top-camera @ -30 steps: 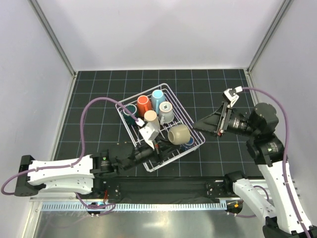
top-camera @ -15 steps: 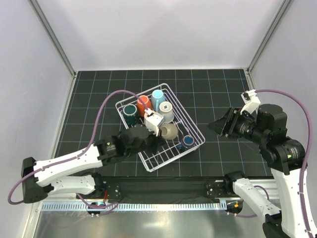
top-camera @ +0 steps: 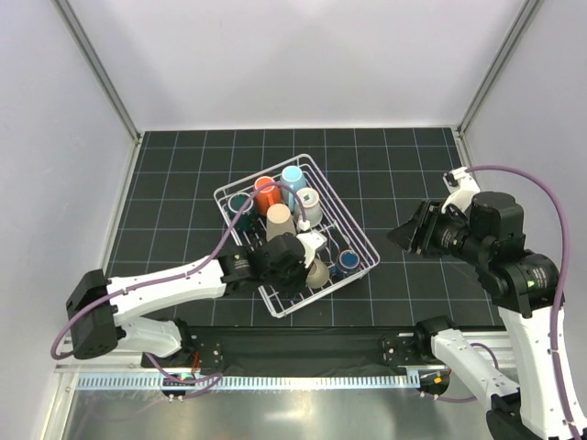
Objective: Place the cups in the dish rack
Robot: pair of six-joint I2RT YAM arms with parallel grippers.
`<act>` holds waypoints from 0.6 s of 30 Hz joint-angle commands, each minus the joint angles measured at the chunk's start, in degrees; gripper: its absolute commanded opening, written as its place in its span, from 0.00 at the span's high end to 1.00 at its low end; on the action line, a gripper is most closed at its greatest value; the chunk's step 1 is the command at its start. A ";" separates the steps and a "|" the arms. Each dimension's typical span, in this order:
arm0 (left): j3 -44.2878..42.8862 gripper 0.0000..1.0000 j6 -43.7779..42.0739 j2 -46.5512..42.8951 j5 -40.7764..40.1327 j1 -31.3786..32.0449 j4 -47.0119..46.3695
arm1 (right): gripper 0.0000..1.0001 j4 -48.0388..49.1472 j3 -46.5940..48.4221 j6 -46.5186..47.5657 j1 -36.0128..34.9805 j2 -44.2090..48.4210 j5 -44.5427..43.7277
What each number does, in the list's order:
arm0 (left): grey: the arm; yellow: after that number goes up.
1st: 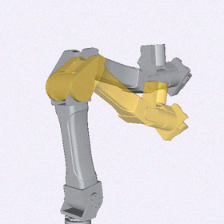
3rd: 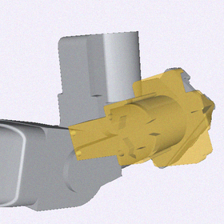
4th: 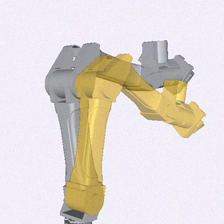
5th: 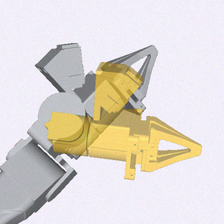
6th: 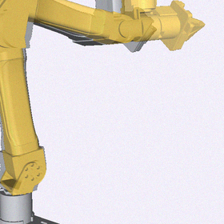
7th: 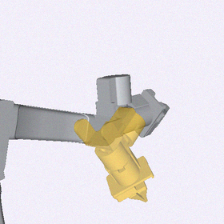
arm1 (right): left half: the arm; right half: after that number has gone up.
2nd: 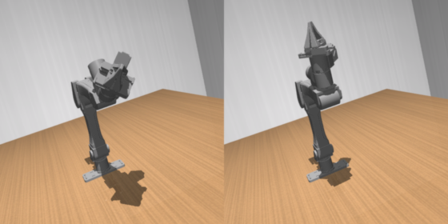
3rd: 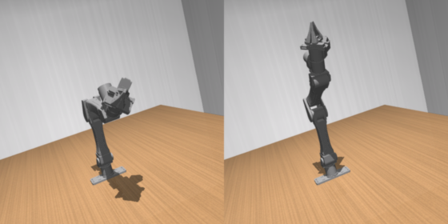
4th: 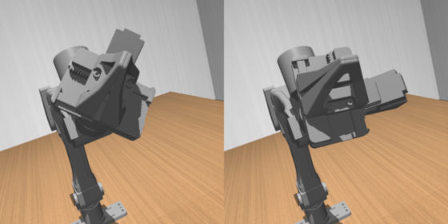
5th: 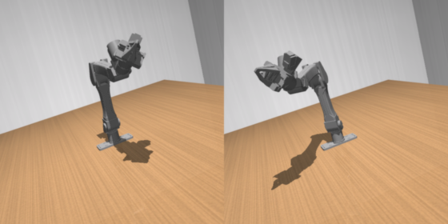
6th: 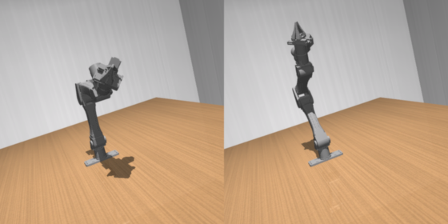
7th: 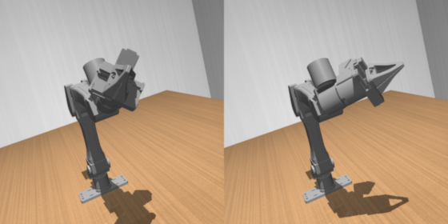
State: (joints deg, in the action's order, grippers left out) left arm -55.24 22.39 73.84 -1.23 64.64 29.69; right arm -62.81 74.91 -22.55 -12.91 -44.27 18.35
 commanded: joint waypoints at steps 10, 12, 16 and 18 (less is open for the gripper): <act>-4.25 1.00 -2.53 8.76 0.88 0.13 0.72 | 0.47 1.98 -2.84 1.54 -0.10 -0.03 -0.33; -4.61 1.00 -2.97 10.87 0.97 0.13 0.72 | 0.47 2.16 -3.28 1.54 -0.10 0.06 -0.24; -5.66 1.00 -3.67 13.78 2.38 0.13 0.98 | 0.47 2.25 -4.16 1.54 -0.10 0.15 -0.24; -5.93 1.00 -4.11 15.09 2.29 0.13 0.89 | 0.47 2.25 -4.34 1.63 -0.10 0.24 -0.24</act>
State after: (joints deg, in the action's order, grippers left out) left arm -58.48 20.16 88.14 -0.21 64.64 31.48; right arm -62.54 70.76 -22.11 -12.91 -44.25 18.35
